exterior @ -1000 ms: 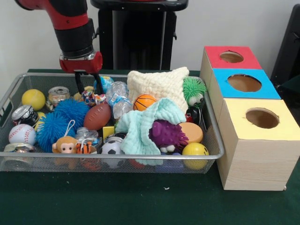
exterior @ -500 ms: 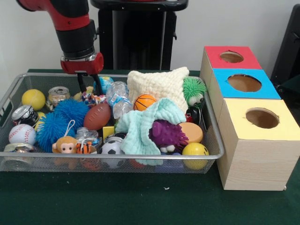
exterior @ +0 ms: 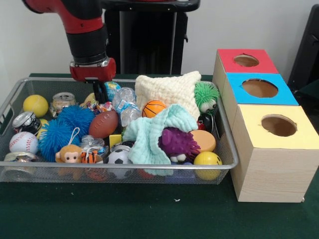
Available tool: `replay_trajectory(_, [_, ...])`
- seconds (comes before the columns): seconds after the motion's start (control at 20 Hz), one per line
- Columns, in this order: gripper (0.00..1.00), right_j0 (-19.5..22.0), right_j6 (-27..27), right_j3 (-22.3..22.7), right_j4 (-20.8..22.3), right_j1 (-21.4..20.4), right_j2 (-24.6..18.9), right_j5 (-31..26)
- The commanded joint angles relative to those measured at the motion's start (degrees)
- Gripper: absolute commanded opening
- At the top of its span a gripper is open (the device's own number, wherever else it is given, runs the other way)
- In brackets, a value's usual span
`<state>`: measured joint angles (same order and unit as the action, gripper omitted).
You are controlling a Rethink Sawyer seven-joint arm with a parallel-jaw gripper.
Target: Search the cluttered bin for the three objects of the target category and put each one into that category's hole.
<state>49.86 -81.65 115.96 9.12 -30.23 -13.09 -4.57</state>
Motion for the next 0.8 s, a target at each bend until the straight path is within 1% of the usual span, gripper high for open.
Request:
replay_trajectory(0.05, [0.00,-1.4,-9.7,0.2,-0.8,-2.2,-1.0,-1.6])
replay_trajectory(0.15, [0.00,-1.7,-9.6,1.4,-1.9,-4.8,-1.4,-5.1])
replay_trajectory(0.25, [0.00,-1.4,-9.6,2.0,-2.3,-5.9,-1.8,-6.1])
replay_trajectory(0.45, [0.00,-1.7,-8.6,1.0,-1.2,-5.7,-0.9,-5.6])
replay_trajectory(0.6, [0.00,-1.8,-8.1,0.7,-1.1,-5.7,-0.7,-6.5])
replay_trajectory(0.7, [0.00,-1.5,-7.4,1.0,-1.3,-6.3,-1.4,-8.5])
replay_trajectory(0.8, [0.00,-1.3,-6.7,1.4,-1.8,-7.9,-2.0,-11.2])
